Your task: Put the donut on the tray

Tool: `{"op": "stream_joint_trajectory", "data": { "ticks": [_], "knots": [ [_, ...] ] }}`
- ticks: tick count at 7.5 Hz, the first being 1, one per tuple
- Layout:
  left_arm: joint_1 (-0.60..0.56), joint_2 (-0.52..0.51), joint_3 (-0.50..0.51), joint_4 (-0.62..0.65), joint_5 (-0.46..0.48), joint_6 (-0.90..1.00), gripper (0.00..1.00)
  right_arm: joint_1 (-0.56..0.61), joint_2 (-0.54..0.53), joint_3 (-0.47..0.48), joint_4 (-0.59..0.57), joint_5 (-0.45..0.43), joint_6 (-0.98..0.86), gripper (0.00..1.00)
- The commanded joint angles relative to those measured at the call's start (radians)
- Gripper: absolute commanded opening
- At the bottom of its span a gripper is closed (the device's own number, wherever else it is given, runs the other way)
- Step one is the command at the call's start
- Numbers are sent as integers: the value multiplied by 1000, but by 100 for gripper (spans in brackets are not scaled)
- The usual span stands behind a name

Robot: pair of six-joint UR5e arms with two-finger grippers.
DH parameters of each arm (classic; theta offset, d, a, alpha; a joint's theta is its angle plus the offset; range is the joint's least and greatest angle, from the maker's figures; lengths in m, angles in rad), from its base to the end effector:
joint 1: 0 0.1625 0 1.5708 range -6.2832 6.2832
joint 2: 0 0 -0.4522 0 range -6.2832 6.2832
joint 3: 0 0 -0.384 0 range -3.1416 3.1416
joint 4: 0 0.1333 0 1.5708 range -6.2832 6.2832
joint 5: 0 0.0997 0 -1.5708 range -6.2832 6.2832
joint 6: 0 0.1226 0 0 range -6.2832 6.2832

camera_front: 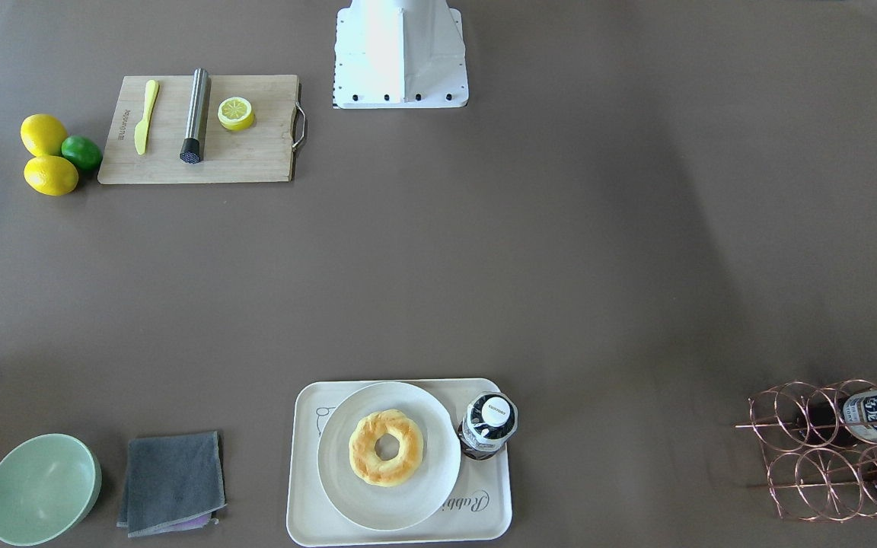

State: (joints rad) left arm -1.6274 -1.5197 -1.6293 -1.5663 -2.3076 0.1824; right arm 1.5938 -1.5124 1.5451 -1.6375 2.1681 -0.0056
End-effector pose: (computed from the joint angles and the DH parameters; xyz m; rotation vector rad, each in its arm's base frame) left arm -0.0769 -0.4572 0.7018 0.0907 0.7317 0.1211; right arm 0.0760 -0.5048 0.7061 -0.0244 -0.5977 0.0270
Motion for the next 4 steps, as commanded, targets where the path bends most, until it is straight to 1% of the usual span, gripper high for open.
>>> {"op": "stream_joint_trajectory", "data": {
  "ticks": [1,4],
  "knots": [
    [0,6,-20,41,19,-1,99,0,-15,1,4,1,6,100],
    [-2,10,-24,40,13,0,99,0,-15,1,4,1,6,100]
  ]
}}
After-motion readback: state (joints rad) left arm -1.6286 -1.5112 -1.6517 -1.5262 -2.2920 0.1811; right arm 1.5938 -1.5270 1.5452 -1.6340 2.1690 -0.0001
